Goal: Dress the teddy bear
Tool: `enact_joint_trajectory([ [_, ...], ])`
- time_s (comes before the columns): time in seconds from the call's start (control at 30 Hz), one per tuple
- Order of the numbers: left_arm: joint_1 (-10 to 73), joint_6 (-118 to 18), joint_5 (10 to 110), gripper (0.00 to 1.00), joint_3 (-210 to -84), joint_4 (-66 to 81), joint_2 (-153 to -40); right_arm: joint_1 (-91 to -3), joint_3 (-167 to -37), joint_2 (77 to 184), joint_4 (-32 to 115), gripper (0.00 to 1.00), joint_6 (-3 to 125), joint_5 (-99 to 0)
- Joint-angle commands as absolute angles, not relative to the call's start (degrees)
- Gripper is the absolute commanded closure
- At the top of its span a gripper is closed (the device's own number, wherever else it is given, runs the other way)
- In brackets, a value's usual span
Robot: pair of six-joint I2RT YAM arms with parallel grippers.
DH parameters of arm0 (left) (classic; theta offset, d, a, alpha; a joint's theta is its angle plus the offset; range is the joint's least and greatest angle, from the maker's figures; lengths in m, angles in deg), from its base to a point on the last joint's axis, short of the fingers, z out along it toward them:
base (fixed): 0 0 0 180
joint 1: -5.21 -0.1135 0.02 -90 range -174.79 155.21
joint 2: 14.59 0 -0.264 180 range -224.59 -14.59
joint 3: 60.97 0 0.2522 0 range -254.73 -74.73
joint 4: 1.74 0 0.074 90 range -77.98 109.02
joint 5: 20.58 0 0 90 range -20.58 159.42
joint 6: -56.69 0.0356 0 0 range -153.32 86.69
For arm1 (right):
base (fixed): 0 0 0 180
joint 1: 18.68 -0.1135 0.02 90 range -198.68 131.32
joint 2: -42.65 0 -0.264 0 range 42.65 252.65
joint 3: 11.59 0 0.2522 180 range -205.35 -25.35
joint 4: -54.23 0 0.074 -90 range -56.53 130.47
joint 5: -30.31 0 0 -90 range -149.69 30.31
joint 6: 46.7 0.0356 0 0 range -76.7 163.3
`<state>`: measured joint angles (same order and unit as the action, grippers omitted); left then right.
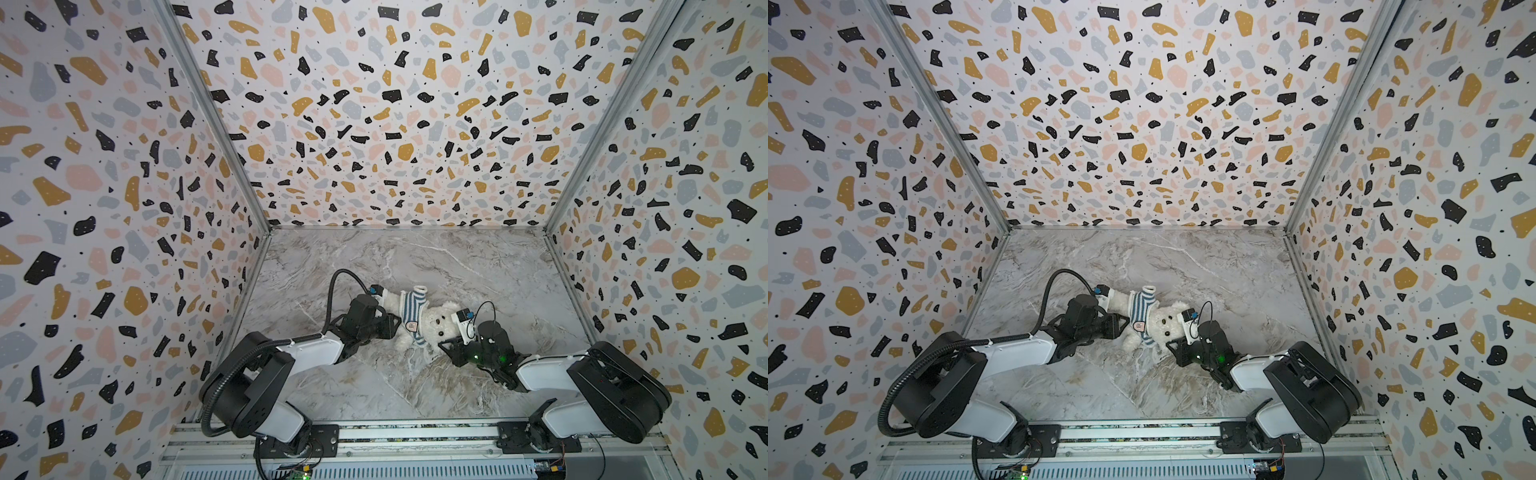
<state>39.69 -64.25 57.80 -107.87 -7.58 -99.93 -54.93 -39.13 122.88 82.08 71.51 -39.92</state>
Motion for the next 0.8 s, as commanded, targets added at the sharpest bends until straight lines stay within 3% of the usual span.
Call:
enact_joint_trajectory([
  [0.0, 39.6, -64.6, 57.2, 0.59, -106.7, -7.2, -98.4, -56.1, -39.3, 119.3, 83.8, 0.96, 72.1, -40.0],
  [0.1, 39.5, -64.5, 58.0, 0.59, -106.7, -6.2, -97.2, -56.9, -39.5, 116.1, 81.2, 1.00, 72.1, -40.5],
  [0.43, 37.7, -64.7, 59.0, 0.50, -105.7, -3.3, -91.8, -58.3, -39.0, 104.4, 73.5, 1.00, 74.9, -42.6],
  [0.77, 37.5, -62.6, 60.8, 0.39, -107.1, 6.5, -81.9, -58.6, -38.1, 99.7, 72.5, 1.00, 80.3, -42.6],
])
